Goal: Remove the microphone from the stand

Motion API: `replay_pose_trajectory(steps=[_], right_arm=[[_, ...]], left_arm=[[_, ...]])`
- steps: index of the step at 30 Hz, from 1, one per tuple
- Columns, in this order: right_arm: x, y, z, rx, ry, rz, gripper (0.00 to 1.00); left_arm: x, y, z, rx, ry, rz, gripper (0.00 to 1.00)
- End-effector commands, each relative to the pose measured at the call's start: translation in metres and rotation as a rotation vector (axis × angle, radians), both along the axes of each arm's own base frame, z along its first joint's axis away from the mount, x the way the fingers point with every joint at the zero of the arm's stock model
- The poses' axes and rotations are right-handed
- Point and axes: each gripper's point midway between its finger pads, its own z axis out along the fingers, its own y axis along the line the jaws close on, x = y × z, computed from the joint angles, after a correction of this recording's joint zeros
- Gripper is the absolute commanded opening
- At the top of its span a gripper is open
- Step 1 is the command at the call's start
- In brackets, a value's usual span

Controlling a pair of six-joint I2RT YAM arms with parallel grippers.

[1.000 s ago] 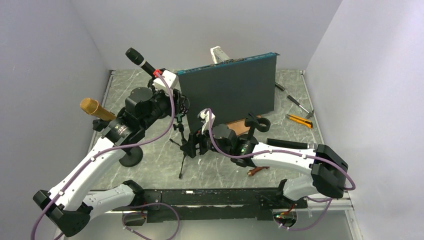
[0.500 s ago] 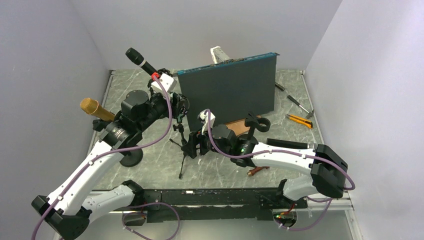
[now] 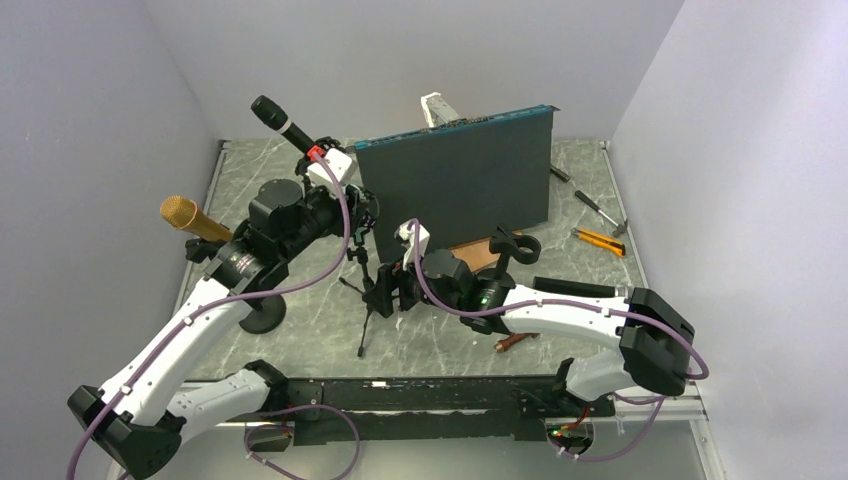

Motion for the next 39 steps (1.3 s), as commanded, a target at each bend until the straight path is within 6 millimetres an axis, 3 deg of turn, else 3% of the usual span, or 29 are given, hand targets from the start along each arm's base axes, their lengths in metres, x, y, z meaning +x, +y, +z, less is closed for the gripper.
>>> replay_pose_trajectory(steps=[1,7,21,23,27,31,34,37,39], right_arm=[[0.001,0.003,0.005,0.018,-0.022,0.007,0.75],[0.001,0.006,-0.002,0.011,-0.012,0.008,0.67],[0.002,-0.011,0.020,0.029,-0.067,-0.034,0.74],[0.002,-0.014,0.029,0.031,-0.078,-0.035,0.76],[0.003,-0.026,0.051,0.005,-0.112,-0.052,0.78],[0.002,-0.044,0.076,-0.030,-0.153,-0.069,0.80],[-0.001,-0.058,0.098,-0.030,-0.197,-0.072,0.83],[-0.001,-0.069,0.121,-0.021,-0.235,-0.086,0.84],[-0.002,-0.074,0.144,0.001,-0.276,-0.083,0.85]], left_arm=[[0.000,-0.006,0.007,-0.007,-0.018,-0.044,0.41],[-0.007,-0.007,0.021,-0.022,-0.041,-0.073,0.00],[-0.034,0.000,0.100,-0.123,-0.024,-0.084,0.00],[-0.039,0.004,0.119,-0.147,-0.067,-0.089,0.00],[-0.053,0.015,0.176,-0.192,-0.205,-0.089,0.00],[-0.084,0.014,0.227,-0.280,-0.323,-0.193,0.00],[-0.116,0.012,0.247,-0.361,-0.411,-0.306,0.00],[-0.153,0.001,0.247,-0.434,-0.514,-0.495,0.00],[-0.162,-0.007,0.232,-0.451,-0.537,-0.570,0.00]])
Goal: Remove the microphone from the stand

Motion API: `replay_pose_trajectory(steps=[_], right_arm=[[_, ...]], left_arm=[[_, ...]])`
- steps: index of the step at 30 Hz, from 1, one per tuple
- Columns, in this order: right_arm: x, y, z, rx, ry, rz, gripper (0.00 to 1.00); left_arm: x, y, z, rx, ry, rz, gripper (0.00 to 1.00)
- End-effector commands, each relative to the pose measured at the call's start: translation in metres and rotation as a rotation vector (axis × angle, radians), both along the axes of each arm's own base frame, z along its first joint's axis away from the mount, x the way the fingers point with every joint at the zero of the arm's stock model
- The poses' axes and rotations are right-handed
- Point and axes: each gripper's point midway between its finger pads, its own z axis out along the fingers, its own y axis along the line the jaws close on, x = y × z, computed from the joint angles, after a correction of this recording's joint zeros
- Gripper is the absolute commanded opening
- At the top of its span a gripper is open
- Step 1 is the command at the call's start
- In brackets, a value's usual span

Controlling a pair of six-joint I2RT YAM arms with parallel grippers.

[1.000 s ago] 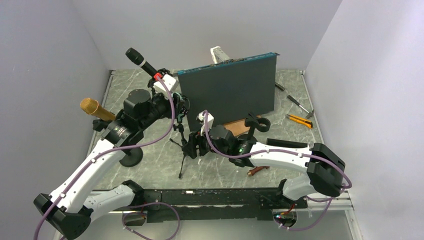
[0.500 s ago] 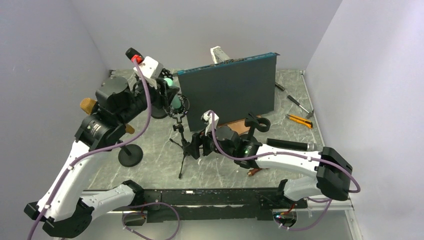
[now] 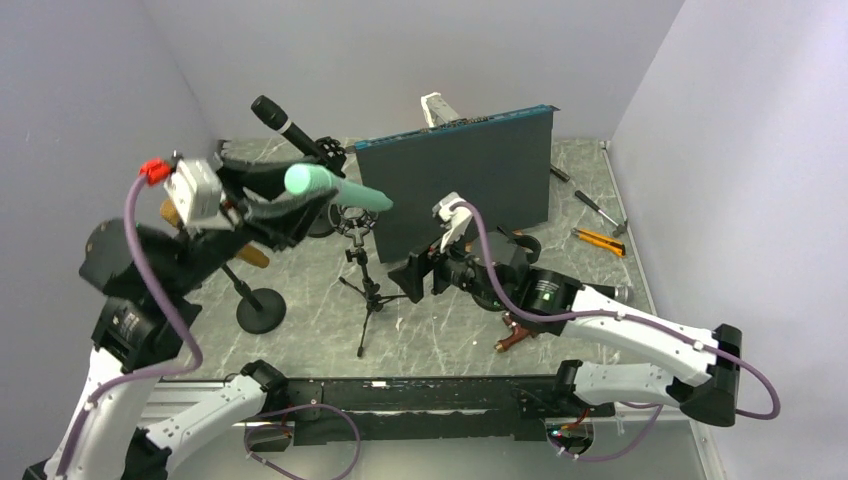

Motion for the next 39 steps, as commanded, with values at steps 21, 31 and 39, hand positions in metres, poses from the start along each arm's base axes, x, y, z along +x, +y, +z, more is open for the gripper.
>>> replay_pose_trajectory(steps=[21,31,39], right_arm=[[-0.037,-0.007,0.109,0.090,-0.354,0.269,0.61],[-0.024,-0.043,0.110,0.118,-0.333,0.095,0.00],[-0.011,-0.086,0.102,0.018,-0.253,-0.093,0.00]], left_arm=[[-0.042,-0.084,-0.073,0.064,0.077,-0.704,0.00],[-0.022,-0.088,-0.080,0.064,0.135,-0.641,0.36],[0.020,-0.055,-0.082,0.056,0.116,-0.244,0.56]])
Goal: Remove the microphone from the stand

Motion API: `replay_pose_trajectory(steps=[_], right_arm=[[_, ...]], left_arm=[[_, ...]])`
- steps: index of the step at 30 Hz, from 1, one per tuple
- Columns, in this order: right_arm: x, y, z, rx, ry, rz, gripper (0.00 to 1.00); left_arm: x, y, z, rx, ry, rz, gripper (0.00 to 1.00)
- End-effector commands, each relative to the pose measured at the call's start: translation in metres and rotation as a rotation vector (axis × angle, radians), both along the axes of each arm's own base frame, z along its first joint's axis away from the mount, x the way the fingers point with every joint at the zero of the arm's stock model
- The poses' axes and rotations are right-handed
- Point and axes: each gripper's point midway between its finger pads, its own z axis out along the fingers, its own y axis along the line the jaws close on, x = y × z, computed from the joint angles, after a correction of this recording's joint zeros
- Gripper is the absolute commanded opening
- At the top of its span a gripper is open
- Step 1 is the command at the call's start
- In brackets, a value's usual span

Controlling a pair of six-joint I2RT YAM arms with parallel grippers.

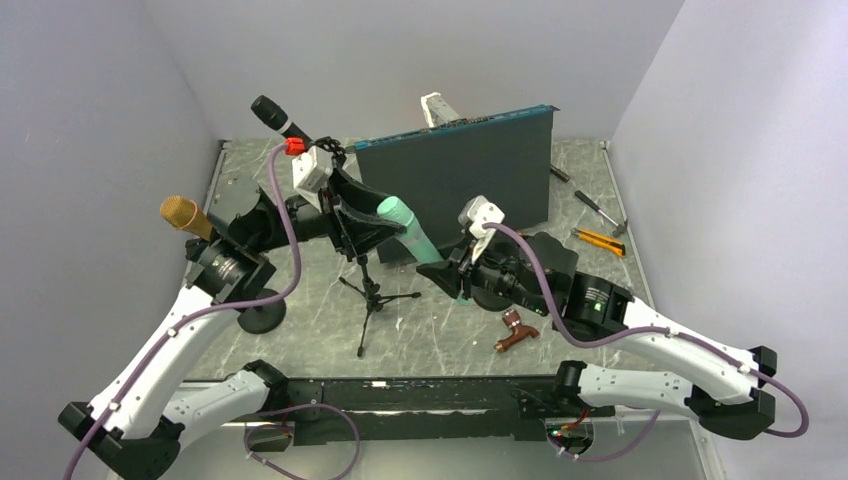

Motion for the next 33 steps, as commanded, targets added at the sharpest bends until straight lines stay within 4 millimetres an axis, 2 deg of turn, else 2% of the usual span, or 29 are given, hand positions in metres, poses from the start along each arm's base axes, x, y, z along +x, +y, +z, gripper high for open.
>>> replay_pose_trajectory(steps=[1,3,4,6,8,9,10,13,15,18,22,23,27,29,30,31,33], right_arm=[[0.020,-0.060,0.032,0.063,0.036,-0.278,0.00],[0.027,-0.093,0.034,0.036,0.076,-0.424,0.00],[0.031,-0.117,0.045,0.045,0.092,-0.528,0.00],[0.036,-0.176,0.044,0.031,0.166,-0.806,0.00],[0.027,-0.239,0.038,0.026,0.225,-1.073,0.00],[0.019,-0.262,0.035,0.041,0.252,-1.144,0.00],[0.013,-0.275,0.031,0.076,0.278,-1.172,0.00],[0.003,-0.299,0.011,0.245,0.340,-1.231,0.00],[0.003,-0.315,0.011,0.302,0.303,-1.290,0.00],[0.014,-0.319,0.002,0.245,0.194,-1.400,0.00],[0.017,-0.335,0.000,0.302,0.137,-1.539,0.00],[0.020,-0.336,-0.002,0.300,0.114,-1.571,0.00],[0.049,-0.336,-0.014,0.070,0.012,-1.718,0.00],[0.055,-0.359,-0.026,-0.016,0.053,-1.815,0.00],[0.053,-0.382,-0.027,-0.023,0.056,-1.905,0.00],[0.057,-0.397,-0.028,-0.028,0.049,-1.935,0.00],[0.069,-0.416,-0.056,0.001,0.150,-1.937,0.00]], left_arm=[[0.022,0.037,0.028,-0.028,-0.158,0.298,0.56],[0.033,0.049,0.027,-0.042,-0.167,0.394,0.55],[0.034,0.052,0.027,-0.043,-0.174,0.417,0.54],[0.036,0.056,0.027,-0.039,-0.180,0.441,0.52],[0.038,0.057,0.026,-0.046,-0.180,0.457,0.52],[0.038,0.057,0.025,-0.051,-0.179,0.458,0.52],[0.039,0.056,0.025,-0.056,-0.173,0.455,0.52],[0.034,0.050,0.026,-0.056,-0.161,0.413,0.51],[0.032,0.049,0.024,-0.058,-0.156,0.404,0.50],[0.027,0.047,0.033,-0.077,-0.186,0.402,0.51],[0.017,0.042,0.051,-0.069,-0.181,0.379,0.52],[0.015,0.040,0.053,-0.061,-0.156,0.362,0.52],[0.009,0.026,0.063,-0.050,-0.091,0.297,0.52],[0.006,0.018,0.067,-0.046,-0.066,0.274,0.52],[0.003,0.016,0.066,-0.042,-0.058,0.265,0.52],[0.003,0.018,0.064,-0.031,-0.062,0.276,0.52],[0.014,0.025,0.055,-0.033,-0.016,0.356,0.54]])
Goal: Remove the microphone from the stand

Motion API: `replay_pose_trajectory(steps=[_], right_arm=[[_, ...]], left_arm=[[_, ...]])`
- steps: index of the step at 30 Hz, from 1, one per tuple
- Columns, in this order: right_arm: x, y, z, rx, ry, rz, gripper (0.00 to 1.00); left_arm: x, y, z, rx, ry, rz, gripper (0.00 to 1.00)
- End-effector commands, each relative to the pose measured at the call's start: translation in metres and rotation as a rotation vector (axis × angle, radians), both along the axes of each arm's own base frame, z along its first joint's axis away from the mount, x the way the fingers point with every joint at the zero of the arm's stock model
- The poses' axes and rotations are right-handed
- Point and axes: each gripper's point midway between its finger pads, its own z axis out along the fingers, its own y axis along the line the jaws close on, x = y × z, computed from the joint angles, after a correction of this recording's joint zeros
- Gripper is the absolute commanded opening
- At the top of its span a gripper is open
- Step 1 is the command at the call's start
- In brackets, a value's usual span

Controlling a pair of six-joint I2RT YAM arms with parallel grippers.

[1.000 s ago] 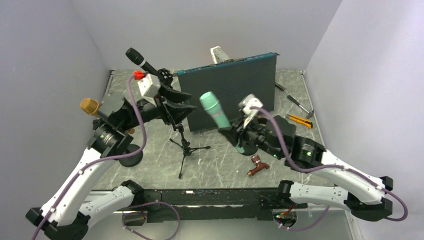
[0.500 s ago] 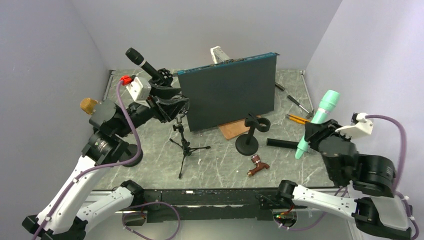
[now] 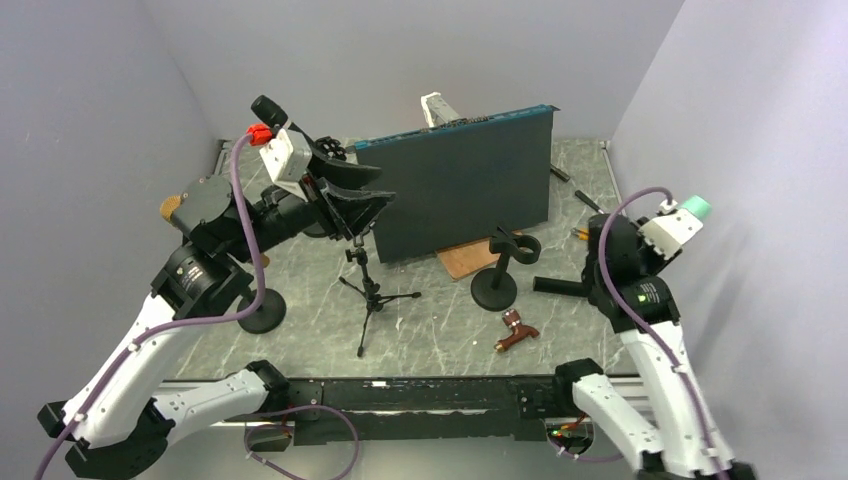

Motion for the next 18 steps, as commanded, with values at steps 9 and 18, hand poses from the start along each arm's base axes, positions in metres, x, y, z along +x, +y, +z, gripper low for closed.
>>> replay_pose_trajectory(steps=[9,18], right_arm=[[0.026,-0.064,-0.144,0.390,0.108,-0.190,0.00],[-0.044,-0.079,-0.205,0.585,0.169,-0.547,0.00]], left_arm=[[0.041,0.030,-0.034,0.175,-0.069,0.289,0.56],[0.062,0.027,-0.073,0.181,-0.050,0.353,0.55]])
